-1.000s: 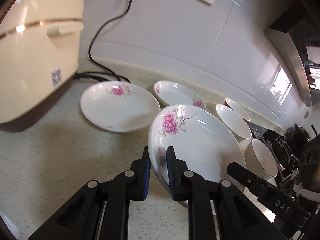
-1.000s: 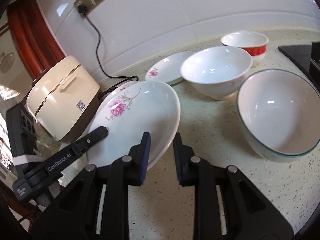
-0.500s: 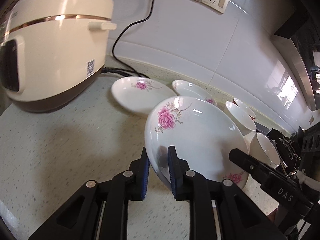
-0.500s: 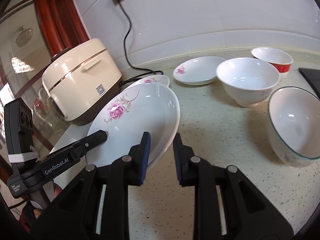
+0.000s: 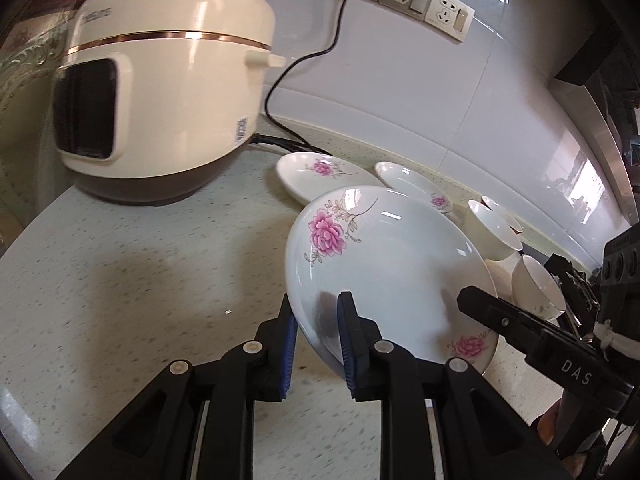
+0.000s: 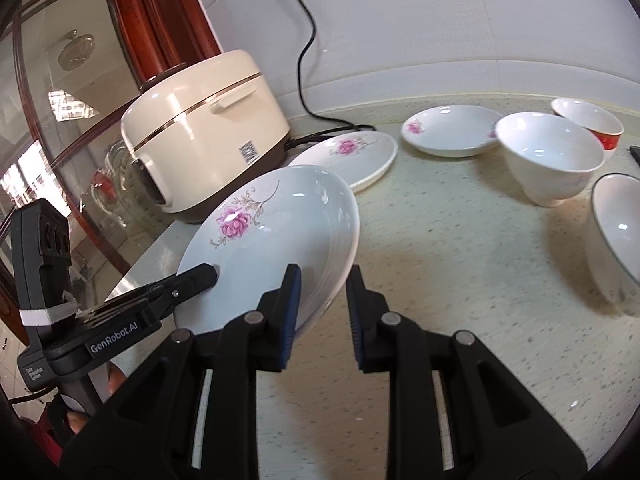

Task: Organize plates and bowls
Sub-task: 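Lift and carry the held plate toward the cream rice cooker with both tools, then lower the plate onto the counter beside the cooker and open both tools, then grasp the rim of another pink-flower plate with the right tool while the left tool grasps it too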

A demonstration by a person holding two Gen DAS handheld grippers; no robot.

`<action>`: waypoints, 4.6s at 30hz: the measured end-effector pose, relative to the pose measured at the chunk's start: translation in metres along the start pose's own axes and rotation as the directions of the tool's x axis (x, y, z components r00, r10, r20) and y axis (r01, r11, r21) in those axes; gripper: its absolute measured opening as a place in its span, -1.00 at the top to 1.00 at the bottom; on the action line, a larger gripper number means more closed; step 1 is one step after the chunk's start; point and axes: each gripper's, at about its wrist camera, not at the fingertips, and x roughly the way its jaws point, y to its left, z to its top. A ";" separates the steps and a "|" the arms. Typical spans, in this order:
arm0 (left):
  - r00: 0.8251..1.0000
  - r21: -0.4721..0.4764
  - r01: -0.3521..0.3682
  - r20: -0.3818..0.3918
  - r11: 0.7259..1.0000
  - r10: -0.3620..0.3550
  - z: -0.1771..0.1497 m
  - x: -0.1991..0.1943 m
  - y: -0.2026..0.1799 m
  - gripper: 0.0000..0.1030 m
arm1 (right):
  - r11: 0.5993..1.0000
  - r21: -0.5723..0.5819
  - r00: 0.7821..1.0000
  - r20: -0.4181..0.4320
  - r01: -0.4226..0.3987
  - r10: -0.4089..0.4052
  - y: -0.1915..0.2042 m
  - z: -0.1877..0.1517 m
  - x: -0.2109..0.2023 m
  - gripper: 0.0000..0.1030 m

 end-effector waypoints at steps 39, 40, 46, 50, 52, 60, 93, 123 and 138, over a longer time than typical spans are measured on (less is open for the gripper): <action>0.981 -0.191 -0.186 0.025 0.964 0.195 -0.010 -0.043 0.095 0.58 | 0.976 -0.150 0.978 -0.165 -0.155 0.130 0.104 -0.014 0.061 0.46; 0.981 -0.198 -0.186 0.025 0.962 0.194 -0.011 -0.044 0.098 0.58 | 0.976 -0.155 0.977 -0.170 -0.154 0.127 0.106 -0.014 0.062 0.45; 0.982 -0.227 -0.183 0.007 0.957 0.190 -0.015 -0.045 0.108 0.58 | 0.971 -0.197 0.974 -0.206 -0.134 0.092 0.117 -0.017 0.072 0.45; 0.981 -0.223 -0.189 0.001 0.956 0.194 -0.015 -0.045 0.108 0.58 | 0.972 -0.194 0.973 -0.213 -0.130 0.087 0.118 -0.018 0.073 0.45; 0.980 -0.231 -0.196 -0.008 0.953 0.200 -0.015 -0.044 0.110 0.58 | 0.973 -0.192 0.972 -0.220 -0.128 0.084 0.119 -0.018 0.075 0.45; 0.976 -0.268 -0.216 -0.061 0.939 0.207 -0.017 -0.037 0.122 0.54 | 0.969 -0.219 0.964 -0.261 -0.117 0.057 0.128 -0.020 0.084 0.43; 0.963 0.118 -0.216 0.190 0.969 0.191 0.060 -0.027 -0.049 -1.00 | 0.973 0.065 0.975 -0.028 0.222 -0.220 0.003 0.043 0.019 -0.88; 0.956 -0.262 -0.288 -0.140 0.921 0.258 0.092 0.144 0.012 -1.00 | 0.983 0.142 0.976 -0.200 0.113 -0.083 -0.053 0.110 0.157 0.45; 0.933 0.013 -0.296 -0.213 0.955 0.291 0.085 0.177 -0.032 -1.00 | 0.975 0.106 0.962 -0.213 0.194 -0.168 -0.061 0.066 0.089 0.61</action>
